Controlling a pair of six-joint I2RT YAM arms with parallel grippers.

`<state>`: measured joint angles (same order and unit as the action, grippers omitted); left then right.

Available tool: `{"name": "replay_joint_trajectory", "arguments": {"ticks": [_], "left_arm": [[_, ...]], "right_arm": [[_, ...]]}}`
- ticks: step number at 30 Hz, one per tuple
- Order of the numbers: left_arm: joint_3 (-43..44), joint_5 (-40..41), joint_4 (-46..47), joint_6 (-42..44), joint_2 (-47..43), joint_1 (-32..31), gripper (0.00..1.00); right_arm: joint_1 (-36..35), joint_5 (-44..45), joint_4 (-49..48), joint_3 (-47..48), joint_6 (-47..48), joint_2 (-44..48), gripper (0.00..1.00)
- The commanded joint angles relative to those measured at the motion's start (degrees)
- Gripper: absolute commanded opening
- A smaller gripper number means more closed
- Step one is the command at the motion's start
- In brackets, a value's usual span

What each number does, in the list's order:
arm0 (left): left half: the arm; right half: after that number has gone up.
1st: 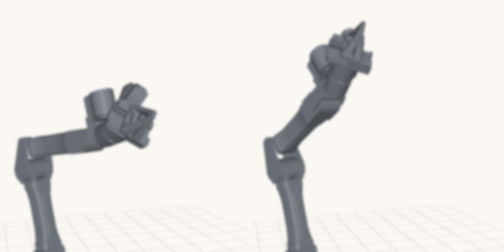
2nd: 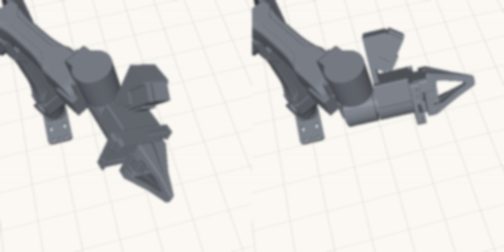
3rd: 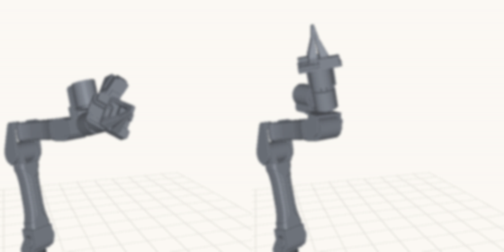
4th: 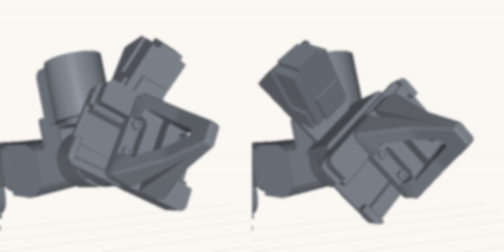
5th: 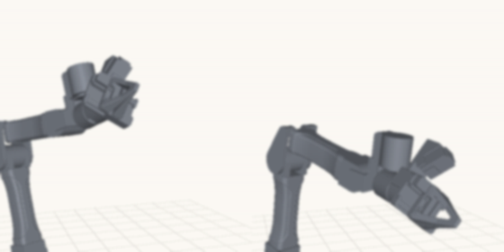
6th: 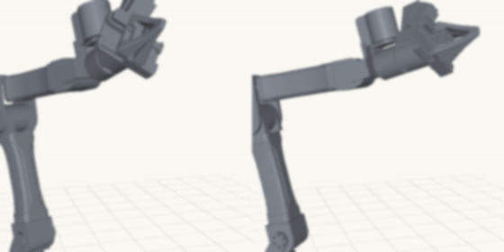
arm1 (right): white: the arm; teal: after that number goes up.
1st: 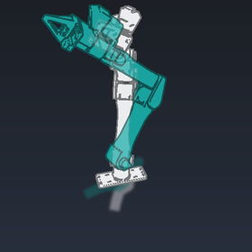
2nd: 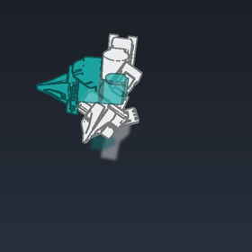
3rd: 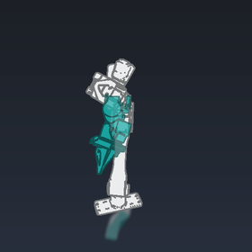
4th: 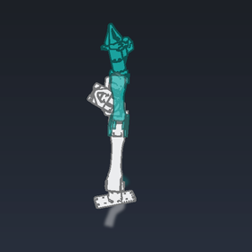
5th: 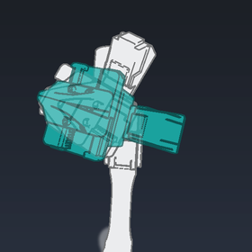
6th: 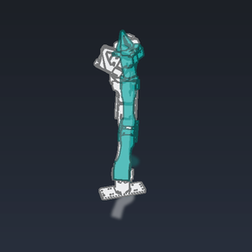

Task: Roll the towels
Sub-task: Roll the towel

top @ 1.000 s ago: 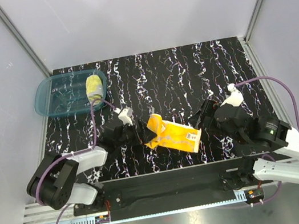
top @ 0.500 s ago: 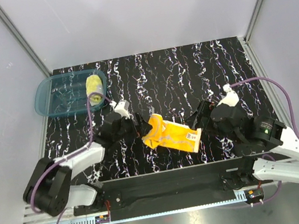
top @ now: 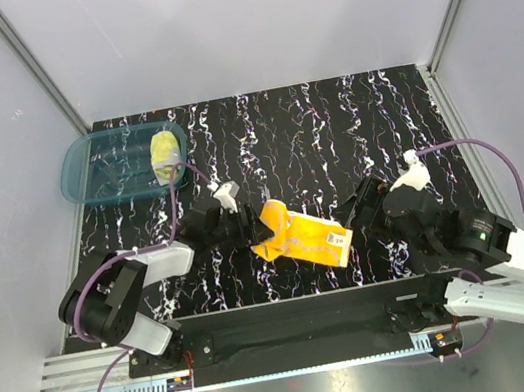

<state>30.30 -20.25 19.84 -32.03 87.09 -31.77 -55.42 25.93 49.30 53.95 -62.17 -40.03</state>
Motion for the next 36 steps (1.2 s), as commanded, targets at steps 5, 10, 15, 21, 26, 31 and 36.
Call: {"name": "replay_joint_trajectory", "arguments": {"ticks": [5, 10, 15, 21, 26, 31, 36], "left_arm": [[1.2, -5.5, -0.6, 2.4, 1.7, -3.2, 0.42], [4.4, 0.0, -5.7, 4.2, 1.4, -5.5, 0.12], [14.0, 16.2, -25.0, 7.7, -1.7, -8.0, 0.05], [24.3, 34.8, -41.7, 9.1, -1.8, -11.3, 0.05], [29.8, 50.3, -48.9, 8.6, 2.5, -17.6, 0.00], [39.3, 66.6, -56.8, 8.2, 15.9, -23.9, 0.00], [46.8, 75.0, -62.4, 5.8, 26.1, -27.1, 0.00]], "right_arm": [[0.4, 1.8, 0.3, -1.0, -0.8, 0.9, 0.95], [0.5, 1.8, 0.9, -1.7, -1.4, 2.3, 0.96], [0.5, 1.8, 1.5, -2.2, -1.9, 4.2, 0.95], [0.4, 1.8, 2.8, -2.4, -2.2, 5.3, 0.93], [0.4, 1.1, 2.5, -3.2, -1.9, 4.7, 0.92], [0.5, 0.3, 2.0, -4.0, -1.7, 5.1, 0.92], [0.5, 0.4, 2.9, -4.2, -1.8, 6.6, 0.92]]}}
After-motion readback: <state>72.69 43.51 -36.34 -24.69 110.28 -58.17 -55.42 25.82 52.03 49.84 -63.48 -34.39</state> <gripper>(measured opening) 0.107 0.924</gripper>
